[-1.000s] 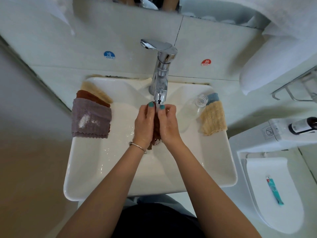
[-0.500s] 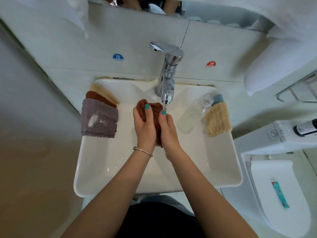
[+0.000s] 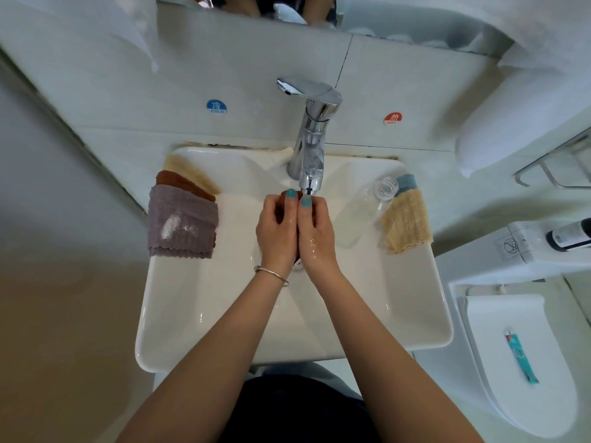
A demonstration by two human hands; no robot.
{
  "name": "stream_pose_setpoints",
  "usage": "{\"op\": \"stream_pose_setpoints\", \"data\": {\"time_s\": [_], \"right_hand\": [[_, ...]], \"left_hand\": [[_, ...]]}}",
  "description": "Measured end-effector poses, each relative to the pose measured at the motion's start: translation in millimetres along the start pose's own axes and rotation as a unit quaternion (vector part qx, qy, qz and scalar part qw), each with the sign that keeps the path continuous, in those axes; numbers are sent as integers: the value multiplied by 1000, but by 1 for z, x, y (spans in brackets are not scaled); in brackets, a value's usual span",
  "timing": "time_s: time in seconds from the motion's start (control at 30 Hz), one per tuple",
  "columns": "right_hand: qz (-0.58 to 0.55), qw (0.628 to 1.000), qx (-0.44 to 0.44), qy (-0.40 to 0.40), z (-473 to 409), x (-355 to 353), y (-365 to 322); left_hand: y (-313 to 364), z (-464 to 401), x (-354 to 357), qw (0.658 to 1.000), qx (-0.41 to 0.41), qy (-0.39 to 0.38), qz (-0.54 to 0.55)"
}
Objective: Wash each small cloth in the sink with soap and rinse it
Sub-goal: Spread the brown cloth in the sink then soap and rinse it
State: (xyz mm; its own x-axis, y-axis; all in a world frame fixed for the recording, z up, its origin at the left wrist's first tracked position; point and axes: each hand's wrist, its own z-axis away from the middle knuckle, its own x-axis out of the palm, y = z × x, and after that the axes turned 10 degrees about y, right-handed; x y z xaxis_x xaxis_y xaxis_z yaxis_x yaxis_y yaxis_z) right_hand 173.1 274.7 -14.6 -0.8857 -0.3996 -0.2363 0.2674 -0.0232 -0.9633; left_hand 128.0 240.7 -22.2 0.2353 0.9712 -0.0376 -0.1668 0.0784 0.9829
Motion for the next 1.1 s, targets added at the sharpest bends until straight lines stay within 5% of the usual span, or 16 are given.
{"op": "stream_pose_setpoints", "data": {"time_s": [0.13,0.53,0.67,0.8,0.93,1.1], "right_hand": [[-20,999,25,35,-1,1,-3],[35,998,11,46,-12,-2,2],[17,1000,13,-3,-5,-5,-1],[18,999,-25,-32,-2,-1,1],[159,982,-99,22,-2,-6,5],[72,981,-169,67,-10,-24,-20]], "left_hand": [[1,-1,10,998,7,53,26],[-1,-5,16,999,-9,32,-3],[-3,0,2,999,-32,-17,36],[-11,0,-10,978,-110,-160,76],[-6,5,-16,978,-139,-126,89],[14,6,-19,962,-171,-156,142]]}}
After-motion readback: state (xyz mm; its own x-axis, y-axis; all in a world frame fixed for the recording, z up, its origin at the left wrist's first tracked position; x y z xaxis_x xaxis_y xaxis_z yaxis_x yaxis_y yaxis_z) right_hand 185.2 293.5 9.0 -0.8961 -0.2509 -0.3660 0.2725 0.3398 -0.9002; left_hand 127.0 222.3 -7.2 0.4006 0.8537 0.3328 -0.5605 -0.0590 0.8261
